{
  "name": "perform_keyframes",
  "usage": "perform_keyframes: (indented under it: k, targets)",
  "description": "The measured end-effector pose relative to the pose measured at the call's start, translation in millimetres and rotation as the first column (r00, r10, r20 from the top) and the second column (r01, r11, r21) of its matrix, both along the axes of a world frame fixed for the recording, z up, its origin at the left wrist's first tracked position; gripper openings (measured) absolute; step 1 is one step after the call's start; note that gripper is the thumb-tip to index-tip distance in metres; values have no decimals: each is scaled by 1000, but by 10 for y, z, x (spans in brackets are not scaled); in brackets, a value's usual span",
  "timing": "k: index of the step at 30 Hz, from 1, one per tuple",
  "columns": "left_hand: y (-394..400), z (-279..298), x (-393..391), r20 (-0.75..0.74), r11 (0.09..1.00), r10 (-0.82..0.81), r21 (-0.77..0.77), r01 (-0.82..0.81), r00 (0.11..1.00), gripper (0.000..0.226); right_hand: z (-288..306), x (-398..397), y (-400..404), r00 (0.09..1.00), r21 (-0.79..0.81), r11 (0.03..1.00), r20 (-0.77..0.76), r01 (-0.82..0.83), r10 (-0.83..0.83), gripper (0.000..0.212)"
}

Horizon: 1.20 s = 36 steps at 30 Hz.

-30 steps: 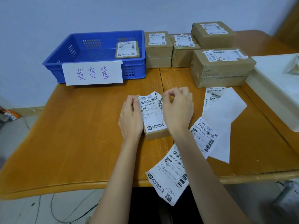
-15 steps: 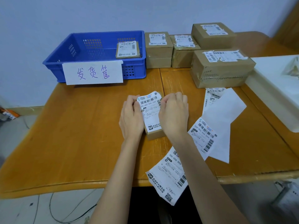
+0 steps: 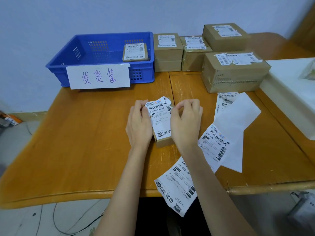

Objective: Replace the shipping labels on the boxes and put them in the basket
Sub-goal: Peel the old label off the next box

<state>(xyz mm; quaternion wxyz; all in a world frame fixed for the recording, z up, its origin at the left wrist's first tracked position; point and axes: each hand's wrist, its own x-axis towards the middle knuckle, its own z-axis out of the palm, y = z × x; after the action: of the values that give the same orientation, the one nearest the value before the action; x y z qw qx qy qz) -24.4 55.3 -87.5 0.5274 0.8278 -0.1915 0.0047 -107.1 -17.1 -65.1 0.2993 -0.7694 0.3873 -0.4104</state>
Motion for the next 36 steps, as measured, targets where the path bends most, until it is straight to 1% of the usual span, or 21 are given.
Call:
perform_keyframes:
  k: [2,5,8,9,12,14,15,16,17,19,20,22,24,27,30,33,36]
  targets:
    - [3,-3,1,-5,1000,-5,-8,5,1000,25,-10,-3,-12,998,6,999,-54,-34,34,9]
    - [7,-2,2,4,1000,-11,-9,11,1000,25,10,17,-34,995,-2,998,-78,-60,60,9]
    - [3,4,3,5,1000,-15,-12,15,1000,25,-10,17,-26,998,-120,992,-37,-45,41,9]
    - [1,6,3,2,1000,-14,-13,14,1000,25,-14,13,-19,999,-136,989,-12,-53,52,8]
    - [3,8,3,-19,999,-14,-30,13,1000,25,0,2,-1,997,-110,992,34,-64,69,5]
    - [9,14,6,-66,998,-19,-65,15,998,27,36,-10,9,998,-93,995,36,-38,42,30]
    - [10,16,9,-92,996,-25,-89,17,995,30,63,-19,10,999,-115,993,23,-30,33,40]
    - [12,22,9,-114,994,-28,-109,16,993,32,86,-27,13,999,-165,986,5,-37,38,42]
    - [16,32,6,-133,992,-29,-128,12,991,35,114,-33,28,998,-225,972,-20,-67,64,36]
    - [25,49,8,-158,986,-28,-168,2,987,38,165,-18,75,981,-308,933,-109,-187,161,17]
    - [31,51,13,-165,982,-27,-187,-5,986,39,197,-2,105,959,-299,916,-172,-268,224,10]
    - [44,50,18,-162,977,-28,-211,-7,986,41,243,23,161,899,-206,894,-281,-399,337,3]
    - [53,53,20,-158,975,-30,-224,-6,987,43,251,15,176,864,-138,890,-345,-434,367,5]
    - [49,62,15,-173,968,-29,-251,-15,985,44,230,-31,144,883,-175,907,-356,-383,304,10]
    - [47,45,23,-172,966,-28,-258,-17,985,44,254,-13,136,920,-229,934,-345,-275,186,18]
    - [49,31,23,-172,967,-33,-256,-12,985,44,282,49,174,915,-226,953,-390,-203,103,17]
    - [49,27,32,-176,965,-31,-262,-17,984,44,337,111,207,883,-217,953,-460,-210,90,18]
